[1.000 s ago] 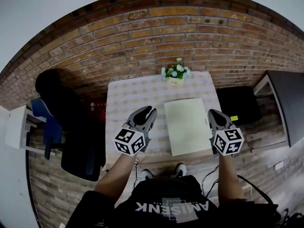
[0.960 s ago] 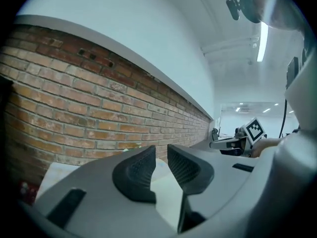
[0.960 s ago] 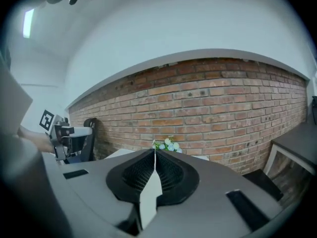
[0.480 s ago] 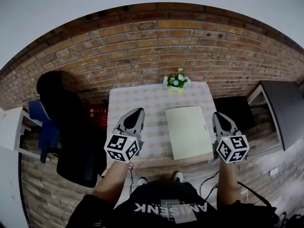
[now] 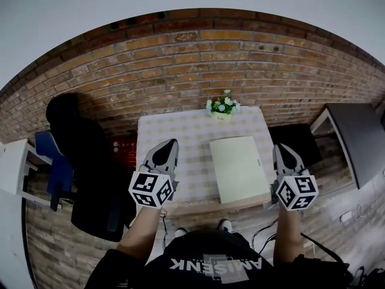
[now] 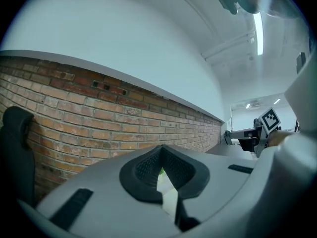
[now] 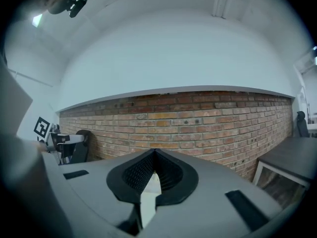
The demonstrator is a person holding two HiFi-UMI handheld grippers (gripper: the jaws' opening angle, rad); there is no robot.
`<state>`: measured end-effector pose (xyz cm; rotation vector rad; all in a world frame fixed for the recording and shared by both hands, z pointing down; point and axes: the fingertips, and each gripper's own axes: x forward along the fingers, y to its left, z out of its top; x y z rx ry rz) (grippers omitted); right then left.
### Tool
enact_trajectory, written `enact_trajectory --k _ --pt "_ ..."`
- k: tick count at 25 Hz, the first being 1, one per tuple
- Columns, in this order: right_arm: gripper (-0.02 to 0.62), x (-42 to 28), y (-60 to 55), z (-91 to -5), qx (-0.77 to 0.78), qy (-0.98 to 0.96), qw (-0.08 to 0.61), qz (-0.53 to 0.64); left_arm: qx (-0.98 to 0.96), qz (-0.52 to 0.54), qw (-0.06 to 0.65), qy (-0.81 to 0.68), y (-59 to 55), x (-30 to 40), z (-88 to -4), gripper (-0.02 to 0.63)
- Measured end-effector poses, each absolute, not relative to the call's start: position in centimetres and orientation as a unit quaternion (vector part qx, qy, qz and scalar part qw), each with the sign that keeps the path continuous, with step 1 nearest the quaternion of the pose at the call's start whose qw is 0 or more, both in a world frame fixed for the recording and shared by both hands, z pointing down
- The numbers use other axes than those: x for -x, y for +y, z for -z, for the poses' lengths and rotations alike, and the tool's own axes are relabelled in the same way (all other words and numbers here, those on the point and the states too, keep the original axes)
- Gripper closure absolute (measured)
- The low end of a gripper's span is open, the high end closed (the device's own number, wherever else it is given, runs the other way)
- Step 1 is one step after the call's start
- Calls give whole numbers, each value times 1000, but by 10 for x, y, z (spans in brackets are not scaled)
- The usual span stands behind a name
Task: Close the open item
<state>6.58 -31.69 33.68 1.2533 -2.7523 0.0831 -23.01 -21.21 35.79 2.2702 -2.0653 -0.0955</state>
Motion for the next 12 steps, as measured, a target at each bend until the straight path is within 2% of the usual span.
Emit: enact_trajectory --k 12 --pt "554 -77 -316 -331 -440 -895 60 -28 -742 13 15 -670 -215 221 -350 594"
